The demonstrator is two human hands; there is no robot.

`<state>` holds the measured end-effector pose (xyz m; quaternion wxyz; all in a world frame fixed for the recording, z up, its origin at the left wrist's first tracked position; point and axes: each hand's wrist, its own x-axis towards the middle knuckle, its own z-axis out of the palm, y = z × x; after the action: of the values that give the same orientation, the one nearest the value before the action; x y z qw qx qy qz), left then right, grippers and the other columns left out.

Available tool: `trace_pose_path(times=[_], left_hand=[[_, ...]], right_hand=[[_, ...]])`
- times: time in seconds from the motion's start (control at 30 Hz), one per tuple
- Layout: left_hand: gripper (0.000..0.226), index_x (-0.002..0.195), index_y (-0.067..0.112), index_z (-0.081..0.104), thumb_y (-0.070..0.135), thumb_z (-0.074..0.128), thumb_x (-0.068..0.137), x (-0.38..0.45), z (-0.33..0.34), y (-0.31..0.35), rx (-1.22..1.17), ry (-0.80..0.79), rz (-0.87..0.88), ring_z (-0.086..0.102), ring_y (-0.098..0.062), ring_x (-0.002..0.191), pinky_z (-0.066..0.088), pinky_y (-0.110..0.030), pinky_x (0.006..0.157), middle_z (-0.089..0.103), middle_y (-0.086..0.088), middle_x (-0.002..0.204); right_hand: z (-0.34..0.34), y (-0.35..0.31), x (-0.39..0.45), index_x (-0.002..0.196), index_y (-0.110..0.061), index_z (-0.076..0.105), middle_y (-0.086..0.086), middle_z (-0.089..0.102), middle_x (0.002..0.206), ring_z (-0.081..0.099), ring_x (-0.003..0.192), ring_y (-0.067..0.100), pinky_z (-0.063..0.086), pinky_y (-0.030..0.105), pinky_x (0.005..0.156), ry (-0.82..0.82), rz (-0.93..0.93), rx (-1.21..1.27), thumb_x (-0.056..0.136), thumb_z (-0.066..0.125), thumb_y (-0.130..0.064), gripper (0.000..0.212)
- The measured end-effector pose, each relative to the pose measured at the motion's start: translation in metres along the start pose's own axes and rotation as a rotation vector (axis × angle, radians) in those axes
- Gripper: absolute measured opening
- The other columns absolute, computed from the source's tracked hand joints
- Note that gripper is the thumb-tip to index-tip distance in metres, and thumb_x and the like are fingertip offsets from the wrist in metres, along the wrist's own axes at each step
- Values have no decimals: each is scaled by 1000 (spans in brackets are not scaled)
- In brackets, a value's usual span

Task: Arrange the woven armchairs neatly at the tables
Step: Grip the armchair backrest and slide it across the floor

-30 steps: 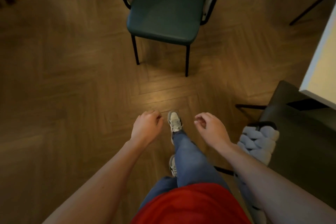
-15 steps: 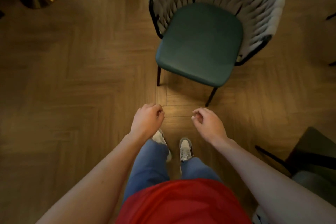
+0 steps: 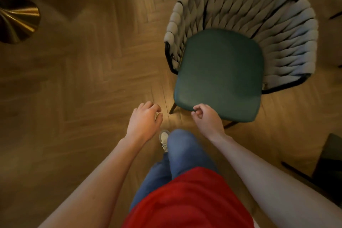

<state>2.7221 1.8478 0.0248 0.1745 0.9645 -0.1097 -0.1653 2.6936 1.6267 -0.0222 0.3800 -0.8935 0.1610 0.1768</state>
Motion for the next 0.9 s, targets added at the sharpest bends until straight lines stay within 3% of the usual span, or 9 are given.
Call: trace_pose_path(times=[0.27, 0.47, 0.7, 0.9], left_hand=[[22, 107, 14, 67, 29, 54, 97, 144, -56, -50, 81, -55, 137, 55, -26, 99, 38, -36, 79, 62, -2, 102], [26, 114, 15, 65, 31, 55, 96, 281, -101, -71, 150, -142, 261, 56, -28, 104, 42, -41, 85, 64, -3, 109], [24, 111, 14, 67, 29, 60, 93, 414, -159, -76, 274, -218, 445, 59, -30, 98, 44, -41, 81, 64, -4, 105], [27, 113, 17, 64, 34, 51, 97, 532, -185, -53, 363, -327, 675, 56, -26, 103, 42, -39, 86, 62, -2, 108]], right_hand=[[14, -71, 113, 130, -19, 54, -2, 57, 112, 57, 107, 19, 50, 42, 91, 102, 156, 135, 94, 59, -37, 40], [11, -128, 231, 139, -19, 46, 1, 53, 131, 50, 119, 20, 48, 44, 97, 247, 253, 249, 93, 56, -46, 55], [-34, -197, 352, 151, -18, 30, 5, 37, 151, 40, 134, 22, 43, 41, 104, 391, 382, 435, 95, 53, -48, 67], [-73, -201, 442, 153, -15, 25, 8, 36, 153, 39, 138, 25, 40, 45, 110, 570, 594, 643, 94, 57, -48, 75]])
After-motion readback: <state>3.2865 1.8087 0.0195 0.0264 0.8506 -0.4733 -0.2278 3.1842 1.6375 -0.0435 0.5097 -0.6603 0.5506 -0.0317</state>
